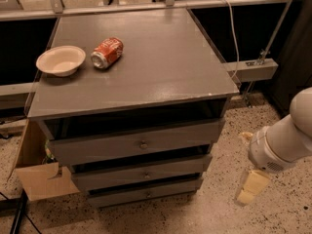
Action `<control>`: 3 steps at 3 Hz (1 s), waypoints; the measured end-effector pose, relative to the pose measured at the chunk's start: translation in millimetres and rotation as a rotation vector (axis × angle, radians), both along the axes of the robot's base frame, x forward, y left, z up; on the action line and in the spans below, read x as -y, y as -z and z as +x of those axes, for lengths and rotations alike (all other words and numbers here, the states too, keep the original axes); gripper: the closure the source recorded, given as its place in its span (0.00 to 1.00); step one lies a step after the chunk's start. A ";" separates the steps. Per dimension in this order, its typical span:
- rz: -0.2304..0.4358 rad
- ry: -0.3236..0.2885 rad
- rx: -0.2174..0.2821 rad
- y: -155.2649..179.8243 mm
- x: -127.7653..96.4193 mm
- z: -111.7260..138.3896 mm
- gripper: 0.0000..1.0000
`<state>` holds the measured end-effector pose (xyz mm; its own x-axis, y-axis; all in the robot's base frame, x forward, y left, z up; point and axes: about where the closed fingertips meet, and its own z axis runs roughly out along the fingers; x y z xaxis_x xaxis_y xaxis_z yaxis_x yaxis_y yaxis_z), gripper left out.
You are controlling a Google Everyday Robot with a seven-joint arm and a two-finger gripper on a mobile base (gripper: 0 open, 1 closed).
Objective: Open bottom drawer
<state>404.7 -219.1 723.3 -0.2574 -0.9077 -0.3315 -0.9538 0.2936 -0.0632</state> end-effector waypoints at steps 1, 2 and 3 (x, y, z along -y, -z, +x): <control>-0.009 -0.011 0.009 2.0 -1.0 -1.2 0.00; 0.006 -0.045 0.028 25.2 -1.5 -6.3 0.00; 0.039 -0.084 0.055 51.7 -2.0 -9.3 0.00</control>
Offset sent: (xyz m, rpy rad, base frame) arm -0.0090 -0.0011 -0.0607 0.0286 -0.0804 0.1064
